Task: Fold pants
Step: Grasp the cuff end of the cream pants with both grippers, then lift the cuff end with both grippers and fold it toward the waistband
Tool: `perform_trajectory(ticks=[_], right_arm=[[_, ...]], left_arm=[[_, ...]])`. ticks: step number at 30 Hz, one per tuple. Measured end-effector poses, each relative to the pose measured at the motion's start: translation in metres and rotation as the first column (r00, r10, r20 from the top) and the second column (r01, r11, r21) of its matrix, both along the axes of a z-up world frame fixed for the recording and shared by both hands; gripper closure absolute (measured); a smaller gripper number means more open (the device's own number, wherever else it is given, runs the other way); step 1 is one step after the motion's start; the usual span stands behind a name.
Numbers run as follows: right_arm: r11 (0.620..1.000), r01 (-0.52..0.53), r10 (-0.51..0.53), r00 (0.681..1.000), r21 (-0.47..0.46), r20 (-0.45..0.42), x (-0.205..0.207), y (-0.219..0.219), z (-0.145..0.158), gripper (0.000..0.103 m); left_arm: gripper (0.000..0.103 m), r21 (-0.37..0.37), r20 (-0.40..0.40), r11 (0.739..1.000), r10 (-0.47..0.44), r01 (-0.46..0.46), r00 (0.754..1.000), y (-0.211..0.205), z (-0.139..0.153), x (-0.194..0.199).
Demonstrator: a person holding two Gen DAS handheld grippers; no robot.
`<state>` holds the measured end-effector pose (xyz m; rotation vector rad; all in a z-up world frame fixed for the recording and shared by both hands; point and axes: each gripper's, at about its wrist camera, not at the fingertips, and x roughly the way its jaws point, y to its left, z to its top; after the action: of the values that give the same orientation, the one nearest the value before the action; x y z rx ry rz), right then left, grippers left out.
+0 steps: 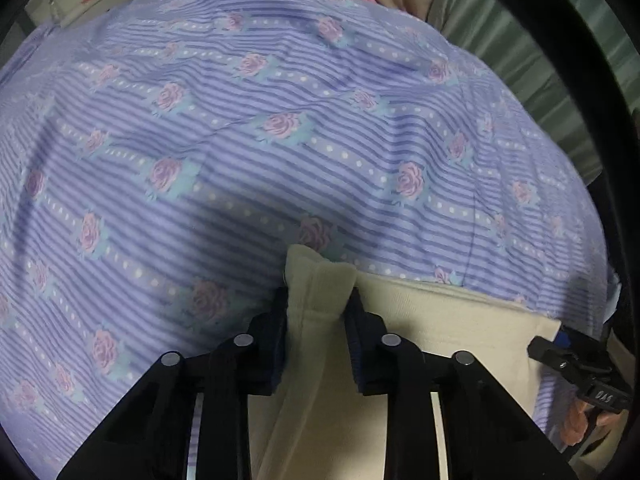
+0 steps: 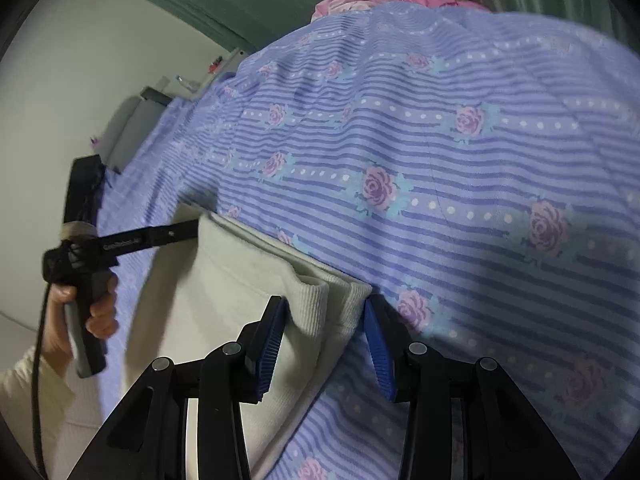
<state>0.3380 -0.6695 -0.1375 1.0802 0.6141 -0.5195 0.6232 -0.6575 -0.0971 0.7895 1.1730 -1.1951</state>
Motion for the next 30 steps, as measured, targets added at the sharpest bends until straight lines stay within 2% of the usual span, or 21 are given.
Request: perform_trajectory(ticks=[2, 4, 7, 8, 10, 11, 13, 15, 18, 22, 26, 30], right_arm=[[1.0, -0.013, 0.013, 1.0, 0.003, 0.016, -0.003, -0.003, -0.001, 0.076], [1.0, -0.021, 0.021, 0.999, 0.009, 0.033, -0.006, -0.005, 0.006, 0.081], [1.0, 0.006, -0.005, 0.999, -0.026, 0.046, -0.012, -0.001, 0.025, 0.082], [0.998, 0.015, -0.013, 0.999, -0.053, 0.046, -0.012, 0.003, 0.033, 0.082], [0.991, -0.023, 0.02, 0.999, -0.13, -0.028, 0.001, 0.01, 0.034, 0.082], [0.991, -0.039, 0.032, 0.998, -0.128, -0.05, 0.005, 0.009, 0.031, 0.082], [0.996, -0.027, 0.026, 1.0, -0.086, -0.012, 0.0, 0.002, 0.033, 0.082], [0.994, -0.039, 0.04, 0.999, -0.101, 0.009, -0.002, 0.004, 0.046, 0.082], [0.978, -0.075, 0.074, 0.997, -0.193, -0.01, -0.002, 0.022, 0.077, 0.082], [0.952, -0.111, 0.117, 0.993, -0.286, 0.005, -0.01, 0.05, 0.133, 0.082], [0.894, -0.174, 0.182, 0.983, -0.414, -0.021, -0.015, 0.095, 0.198, 0.082], [0.849, -0.238, 0.249, 0.968, -0.472, -0.04, -0.026, 0.136, 0.238, 0.082]], left_arm=[[0.083, -0.003, 0.022, 1.0, 0.014, -0.014, 1.0, -0.002, 0.004, -0.004], [0.085, -0.028, 0.077, 0.999, -0.017, 0.019, 0.997, -0.003, 0.019, -0.015], [0.085, -0.079, 0.08, 0.995, -0.052, 0.058, 0.995, -0.001, 0.038, -0.02], [0.085, -0.077, 0.085, 0.996, -0.046, 0.052, 0.995, -0.001, 0.036, -0.02], [0.085, -0.029, 0.068, 1.0, 0.009, -0.007, 0.998, -0.003, 0.024, -0.011], [0.085, -0.032, 0.057, 0.999, 0.037, -0.036, 0.998, -0.003, 0.024, -0.009], [0.085, -0.048, 0.077, 0.998, 0.044, -0.04, 0.996, -0.004, 0.03, -0.014], [0.085, -0.067, 0.096, 0.997, 0.028, -0.022, 0.995, -0.001, 0.042, -0.02], [0.085, -0.112, 0.095, 0.994, -0.003, 0.013, 0.995, 0.012, 0.075, -0.023], [0.086, -0.177, 0.128, 0.977, -0.096, 0.119, 0.987, 0.043, 0.137, -0.034], [0.086, -0.236, 0.167, 0.954, -0.148, 0.186, 0.975, 0.072, 0.187, -0.051], [0.086, -0.3, 0.202, 0.92, -0.199, 0.254, 0.959, 0.12, 0.237, -0.066]])
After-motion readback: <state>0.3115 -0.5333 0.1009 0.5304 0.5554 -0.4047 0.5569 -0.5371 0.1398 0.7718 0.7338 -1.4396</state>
